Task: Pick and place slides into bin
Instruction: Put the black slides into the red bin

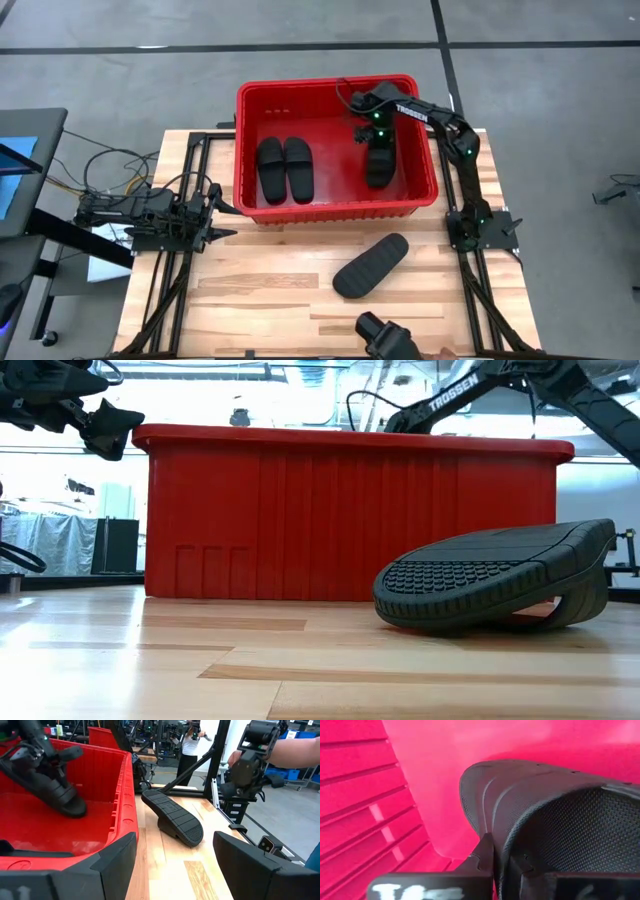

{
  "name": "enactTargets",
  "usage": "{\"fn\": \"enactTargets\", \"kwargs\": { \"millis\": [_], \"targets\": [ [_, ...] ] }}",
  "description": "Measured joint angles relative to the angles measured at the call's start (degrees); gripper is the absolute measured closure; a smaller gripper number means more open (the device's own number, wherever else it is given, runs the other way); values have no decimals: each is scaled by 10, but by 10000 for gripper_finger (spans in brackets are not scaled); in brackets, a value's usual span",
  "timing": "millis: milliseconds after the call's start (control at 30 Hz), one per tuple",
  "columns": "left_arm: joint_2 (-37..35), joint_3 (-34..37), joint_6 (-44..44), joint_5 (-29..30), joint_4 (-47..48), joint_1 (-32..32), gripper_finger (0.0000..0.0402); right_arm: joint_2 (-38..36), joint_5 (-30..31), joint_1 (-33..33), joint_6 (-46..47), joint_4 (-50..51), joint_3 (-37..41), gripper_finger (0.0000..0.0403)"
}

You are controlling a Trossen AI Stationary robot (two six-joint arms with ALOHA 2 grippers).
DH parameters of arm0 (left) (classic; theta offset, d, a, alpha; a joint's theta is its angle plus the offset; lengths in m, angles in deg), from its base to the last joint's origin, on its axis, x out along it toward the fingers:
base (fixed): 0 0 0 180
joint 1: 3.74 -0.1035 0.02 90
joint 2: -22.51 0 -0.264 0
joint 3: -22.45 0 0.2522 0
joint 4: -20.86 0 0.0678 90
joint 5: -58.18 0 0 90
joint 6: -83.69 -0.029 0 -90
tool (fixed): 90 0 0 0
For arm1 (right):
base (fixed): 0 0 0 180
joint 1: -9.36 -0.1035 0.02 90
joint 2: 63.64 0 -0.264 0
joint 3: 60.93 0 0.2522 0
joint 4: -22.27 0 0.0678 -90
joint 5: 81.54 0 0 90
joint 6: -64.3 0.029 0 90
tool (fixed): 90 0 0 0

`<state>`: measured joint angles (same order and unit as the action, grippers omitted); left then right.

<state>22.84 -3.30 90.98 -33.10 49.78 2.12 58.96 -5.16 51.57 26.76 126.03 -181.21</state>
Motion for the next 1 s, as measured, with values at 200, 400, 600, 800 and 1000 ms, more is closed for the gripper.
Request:
{"fn": "enactTargets", "kwargs": {
  "millis": [200, 400, 600, 800, 1000],
  "targets": [
    [0, 0, 0, 0, 0, 0, 143, 16, -3, 12, 0, -1, 5, 403],
    [0, 0, 0, 0, 0, 0, 143, 15, -5, 23, 0, -1, 19, 401],
    [0, 0, 0, 0, 0, 0, 143, 16, 1, 19, -7, -5, 21, 396],
    [0, 0, 0, 0, 0, 0, 143, 15, 6, 6, -16, -7, 21, 400],
    [0, 0, 0, 0, 0, 0, 143, 15, 6, -1, -19, -8, 20, 400]
  ]
}}
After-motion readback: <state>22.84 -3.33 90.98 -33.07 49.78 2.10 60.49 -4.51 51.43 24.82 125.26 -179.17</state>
